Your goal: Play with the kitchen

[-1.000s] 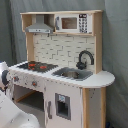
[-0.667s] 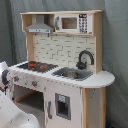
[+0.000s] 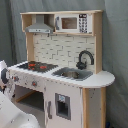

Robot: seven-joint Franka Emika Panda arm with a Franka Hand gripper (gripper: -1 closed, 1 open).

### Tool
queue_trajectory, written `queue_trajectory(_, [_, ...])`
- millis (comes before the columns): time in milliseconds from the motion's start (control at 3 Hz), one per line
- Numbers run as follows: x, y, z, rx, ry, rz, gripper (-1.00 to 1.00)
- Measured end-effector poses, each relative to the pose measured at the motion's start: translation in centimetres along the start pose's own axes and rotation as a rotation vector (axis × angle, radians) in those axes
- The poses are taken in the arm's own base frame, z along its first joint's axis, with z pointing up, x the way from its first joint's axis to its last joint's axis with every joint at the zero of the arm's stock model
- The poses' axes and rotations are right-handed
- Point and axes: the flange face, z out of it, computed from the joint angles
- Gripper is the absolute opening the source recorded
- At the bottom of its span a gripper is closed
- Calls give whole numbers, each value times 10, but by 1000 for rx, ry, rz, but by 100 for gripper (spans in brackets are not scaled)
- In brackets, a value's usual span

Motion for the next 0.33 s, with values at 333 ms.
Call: queue_trajectory(333, [-5, -4, -6, -9, -48, 43, 100])
